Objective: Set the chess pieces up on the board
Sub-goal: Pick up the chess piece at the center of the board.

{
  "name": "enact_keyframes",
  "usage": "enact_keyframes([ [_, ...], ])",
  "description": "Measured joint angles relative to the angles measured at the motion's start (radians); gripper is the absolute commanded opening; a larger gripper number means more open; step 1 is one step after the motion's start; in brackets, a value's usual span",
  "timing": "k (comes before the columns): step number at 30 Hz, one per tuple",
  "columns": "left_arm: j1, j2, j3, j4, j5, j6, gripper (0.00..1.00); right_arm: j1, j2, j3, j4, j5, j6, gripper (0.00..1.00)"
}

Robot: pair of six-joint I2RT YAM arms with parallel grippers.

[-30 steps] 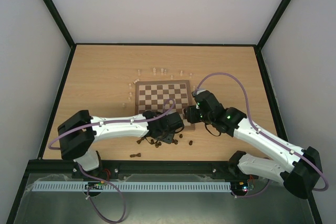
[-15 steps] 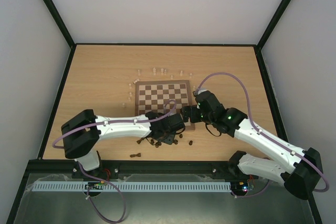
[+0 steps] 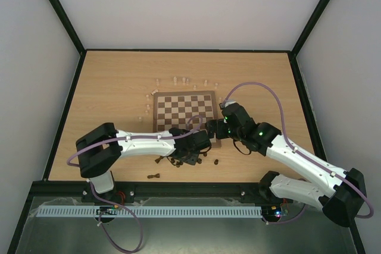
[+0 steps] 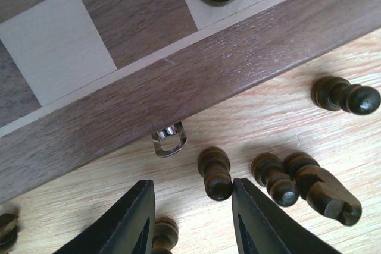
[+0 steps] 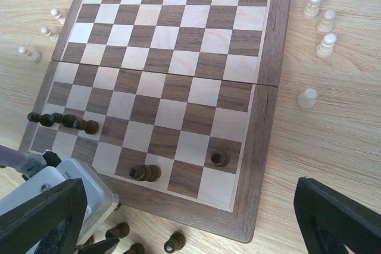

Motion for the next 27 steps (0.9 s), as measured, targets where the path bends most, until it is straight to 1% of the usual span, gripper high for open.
enact_keyframes([
  [7,0.000,0.018,0.000,0.018,0.000,-0.003,0.26,0.000,0.000,0.000,0.000,0.000,0.000,0.94],
  [10,0.000,0.024,0.000,0.021,0.000,-0.003,0.17,0.000,0.000,0.000,0.000,0.000,0.000,0.94],
  [13,0.001,0.029,0.000,0.023,0.000,0.000,0.11,0.000,0.000,0.000,0.000,0.000,0.000,0.94],
  [21,0.001,0.024,0.002,0.004,-0.015,-0.004,0.11,0.000,0.000,0.000,0.000,-0.002,0.000,0.93],
  [27,0.022,-0.027,0.039,-0.055,-0.042,0.003,0.11,0.000,-0.002,0.000,0.000,-0.003,0.000,0.93],
])
